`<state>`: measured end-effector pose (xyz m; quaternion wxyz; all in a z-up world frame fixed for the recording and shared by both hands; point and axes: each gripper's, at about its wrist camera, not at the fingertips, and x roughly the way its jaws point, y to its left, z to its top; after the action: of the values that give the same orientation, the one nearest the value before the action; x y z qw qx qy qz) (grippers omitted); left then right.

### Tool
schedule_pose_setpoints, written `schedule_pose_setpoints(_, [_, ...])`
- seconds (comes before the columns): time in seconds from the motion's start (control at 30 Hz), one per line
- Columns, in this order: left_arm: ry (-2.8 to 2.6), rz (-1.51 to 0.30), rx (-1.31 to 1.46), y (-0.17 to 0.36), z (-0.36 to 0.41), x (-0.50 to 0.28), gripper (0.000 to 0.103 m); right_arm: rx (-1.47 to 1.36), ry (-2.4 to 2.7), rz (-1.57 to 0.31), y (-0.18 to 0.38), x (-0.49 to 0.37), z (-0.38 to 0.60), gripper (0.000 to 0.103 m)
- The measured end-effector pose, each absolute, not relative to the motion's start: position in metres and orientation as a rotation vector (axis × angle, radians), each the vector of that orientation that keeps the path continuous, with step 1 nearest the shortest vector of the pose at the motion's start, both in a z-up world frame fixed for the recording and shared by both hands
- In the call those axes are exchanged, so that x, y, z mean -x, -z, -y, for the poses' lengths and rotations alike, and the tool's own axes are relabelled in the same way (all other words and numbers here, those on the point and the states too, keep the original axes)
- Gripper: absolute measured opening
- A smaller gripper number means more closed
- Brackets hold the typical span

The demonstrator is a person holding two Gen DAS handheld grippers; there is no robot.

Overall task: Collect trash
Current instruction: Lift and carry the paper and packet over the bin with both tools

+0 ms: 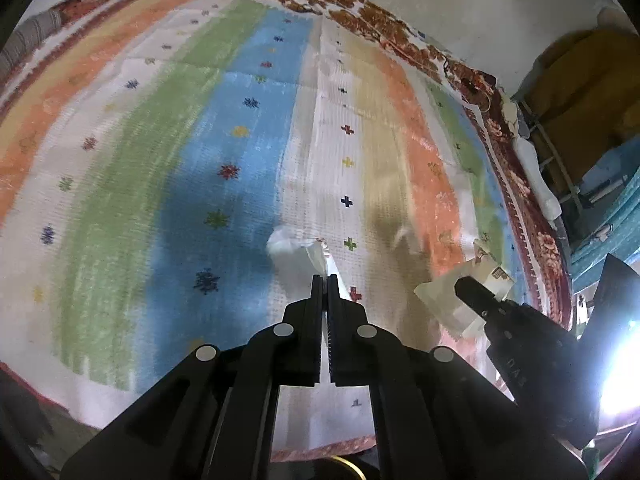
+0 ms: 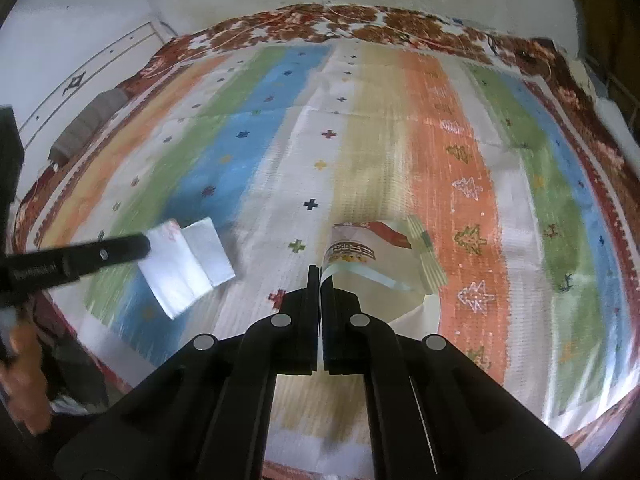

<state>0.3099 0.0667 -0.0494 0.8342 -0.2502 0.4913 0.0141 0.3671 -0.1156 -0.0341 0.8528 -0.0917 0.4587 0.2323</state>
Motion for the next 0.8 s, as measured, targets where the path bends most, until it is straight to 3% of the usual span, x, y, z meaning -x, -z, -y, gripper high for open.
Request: schedule_pose_setpoints(0.8, [0.1,-0.911,0.449,-0.027,-0.043,-0.231,0.001,0.133,-0.531,-0.901,-0.014,-0.286,0.126,0.0])
